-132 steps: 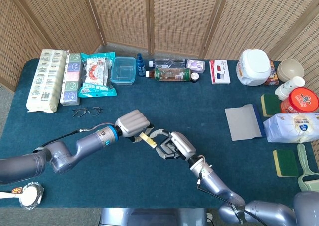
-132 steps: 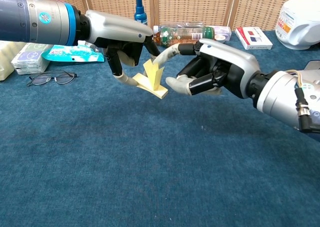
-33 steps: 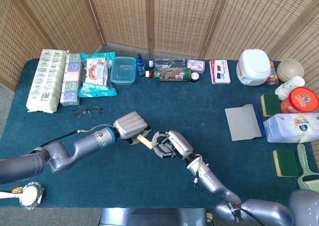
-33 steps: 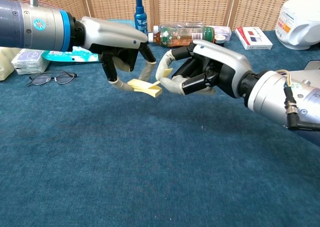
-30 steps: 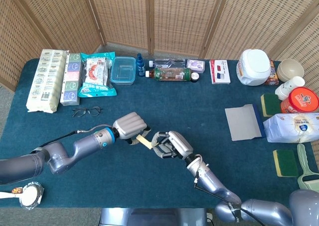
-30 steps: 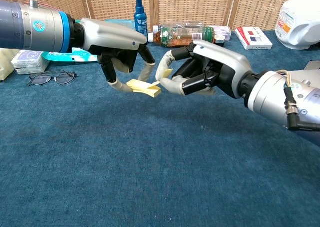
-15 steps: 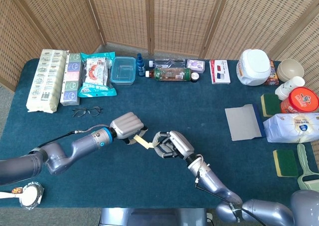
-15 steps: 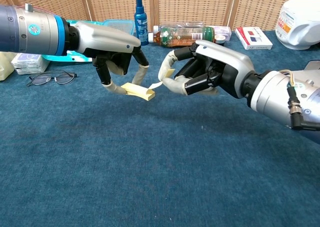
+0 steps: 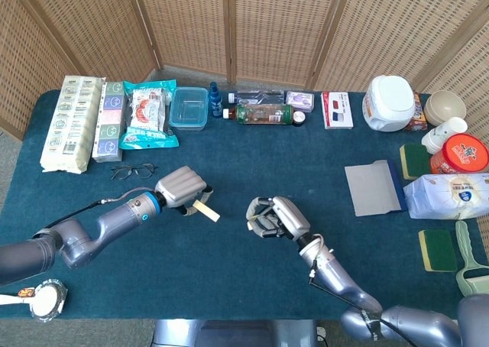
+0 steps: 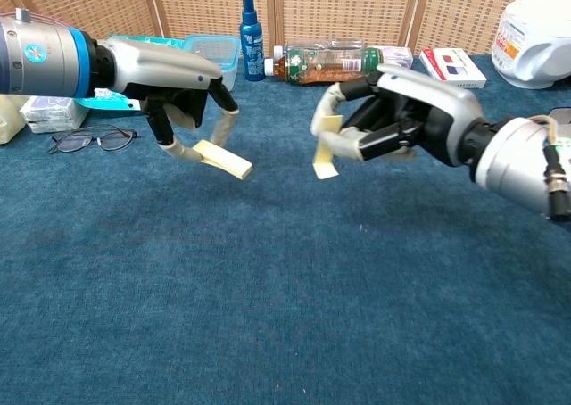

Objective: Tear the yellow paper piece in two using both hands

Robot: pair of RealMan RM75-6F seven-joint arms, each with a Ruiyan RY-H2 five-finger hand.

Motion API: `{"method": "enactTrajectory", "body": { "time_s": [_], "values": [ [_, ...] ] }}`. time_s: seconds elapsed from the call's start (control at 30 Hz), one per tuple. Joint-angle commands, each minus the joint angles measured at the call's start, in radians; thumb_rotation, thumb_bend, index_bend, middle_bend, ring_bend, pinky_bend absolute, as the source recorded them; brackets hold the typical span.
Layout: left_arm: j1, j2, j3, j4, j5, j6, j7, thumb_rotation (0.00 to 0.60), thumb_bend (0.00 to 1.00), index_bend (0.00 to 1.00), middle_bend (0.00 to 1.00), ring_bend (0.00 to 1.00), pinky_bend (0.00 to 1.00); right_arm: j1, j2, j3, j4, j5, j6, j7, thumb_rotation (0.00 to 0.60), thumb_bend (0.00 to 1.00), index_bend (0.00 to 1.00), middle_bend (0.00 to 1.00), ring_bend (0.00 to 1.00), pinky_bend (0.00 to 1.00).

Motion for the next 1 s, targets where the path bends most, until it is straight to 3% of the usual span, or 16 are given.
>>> {"method": "enactTrajectory", "body": {
  "time_s": [0.03,0.2,0.3,0.4,0.6,0.73,0.83,0.93,1.0],
  "values": [
    [0.011,-0.007,-0.007,0.018,-0.025,0.006,0.029,0.600,0.34,0.66,1.00,1.00,1.00,-0.013,0.042,-0.017,0.001,0.007,-0.020,0.007,0.600,0.46,0.52,0.86,0.93,0.94],
    [0.017,-0.024,-0.020,0.027,-0.072,0.002,0.093,0.600,0.34,0.65,1.00,1.00,1.00,-0.021,0.080,-0.034,0.005,0.007,-0.041,0.012,0.600,0.46,0.34,0.69,0.80,0.85],
    [0.018,-0.030,-0.028,0.023,-0.094,0.000,0.124,0.600,0.34,0.63,1.00,1.00,1.00,-0.022,0.090,-0.040,0.008,0.003,-0.049,0.015,0.600,0.46,0.14,0.55,0.66,0.78],
    [0.017,-0.034,-0.036,0.011,-0.117,-0.001,0.162,0.600,0.34,0.61,1.00,1.00,1.00,-0.028,0.099,-0.044,0.009,-0.006,-0.044,0.031,0.600,0.46,0.06,0.45,0.57,0.73],
    [0.015,-0.044,-0.052,-0.004,-0.153,0.008,0.222,0.600,0.34,0.59,0.98,1.00,1.00,-0.045,0.112,-0.046,0.013,-0.021,-0.015,0.050,0.600,0.46,0.02,0.33,0.46,0.64],
    [0.011,-0.050,-0.059,-0.008,-0.175,0.006,0.254,0.600,0.33,0.57,0.96,1.00,1.00,-0.056,0.121,-0.045,0.011,-0.026,0.001,0.064,0.600,0.46,0.02,0.32,0.44,0.63],
    [0.007,-0.055,-0.061,-0.014,-0.193,0.002,0.284,0.600,0.32,0.49,0.93,0.97,1.00,-0.064,0.131,-0.045,0.011,-0.031,0.012,0.081,0.600,0.46,0.02,0.32,0.44,0.63],
    [-0.002,-0.053,-0.055,-0.020,-0.233,-0.025,0.326,0.600,0.30,0.35,0.77,0.81,0.93,-0.074,0.143,-0.040,0.011,-0.034,0.030,0.099,0.600,0.46,0.02,0.32,0.44,0.63],
    [-0.003,-0.051,-0.054,-0.029,-0.254,-0.025,0.353,0.600,0.27,0.25,0.61,0.65,0.80,-0.076,0.145,-0.039,0.011,-0.038,0.035,0.106,0.600,0.46,0.02,0.32,0.44,0.63]
  ]
}}
